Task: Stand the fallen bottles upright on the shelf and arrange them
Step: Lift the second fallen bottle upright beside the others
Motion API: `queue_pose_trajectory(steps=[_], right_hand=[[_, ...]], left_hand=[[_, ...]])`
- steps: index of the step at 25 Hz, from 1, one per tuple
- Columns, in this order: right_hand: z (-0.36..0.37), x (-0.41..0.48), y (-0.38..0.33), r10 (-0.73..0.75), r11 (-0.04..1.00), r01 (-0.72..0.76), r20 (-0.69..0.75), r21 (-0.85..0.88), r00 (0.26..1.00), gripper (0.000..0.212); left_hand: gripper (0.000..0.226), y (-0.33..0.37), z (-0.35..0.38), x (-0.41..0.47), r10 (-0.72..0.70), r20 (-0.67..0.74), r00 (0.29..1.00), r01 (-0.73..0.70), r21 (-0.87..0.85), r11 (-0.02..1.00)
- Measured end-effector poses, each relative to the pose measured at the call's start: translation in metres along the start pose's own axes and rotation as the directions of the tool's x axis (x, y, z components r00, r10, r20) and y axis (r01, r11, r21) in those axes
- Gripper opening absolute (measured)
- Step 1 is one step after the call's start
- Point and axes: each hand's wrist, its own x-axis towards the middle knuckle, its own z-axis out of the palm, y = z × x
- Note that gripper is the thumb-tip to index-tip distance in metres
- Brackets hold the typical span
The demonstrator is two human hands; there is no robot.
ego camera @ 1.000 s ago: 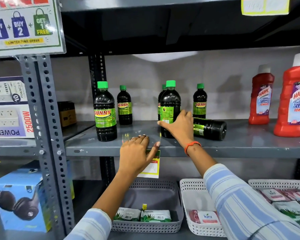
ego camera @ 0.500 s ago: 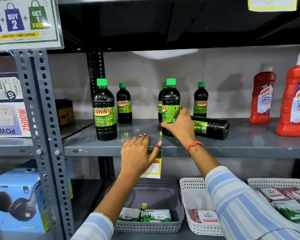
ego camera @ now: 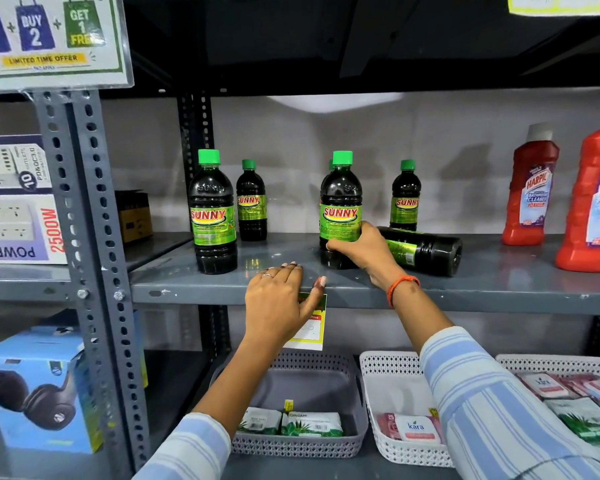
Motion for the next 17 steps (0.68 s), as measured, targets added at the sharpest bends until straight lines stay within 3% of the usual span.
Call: queue_pose_trajectory(steps=[8,13,17], right_hand=[[-0.016,-0.012,-0.002,-0.032,0.997,0.018,0.186,0.075,0.982,0.041],[-0.019,-0.018,0.004,-0.032,0.999,0.025,0.181,0.043,0.983,0.068],[-0.02,-0.021,-0.001,-0.037,0.999,0.034,0.17,0.02,0.985,0.073]], left_hand=[[0.057,0.0,-0.001,0.0,0.0,0.018,1.0,0.0,0.006,1.0],[0.057,0.0,0.002,-0.002,-0.009,0.015,1.0,0.009,-0.011,1.0],[0.057,0.0,0.002,0.0,-0.009,0.036,0.999,0.009,-0.015,1.0]])
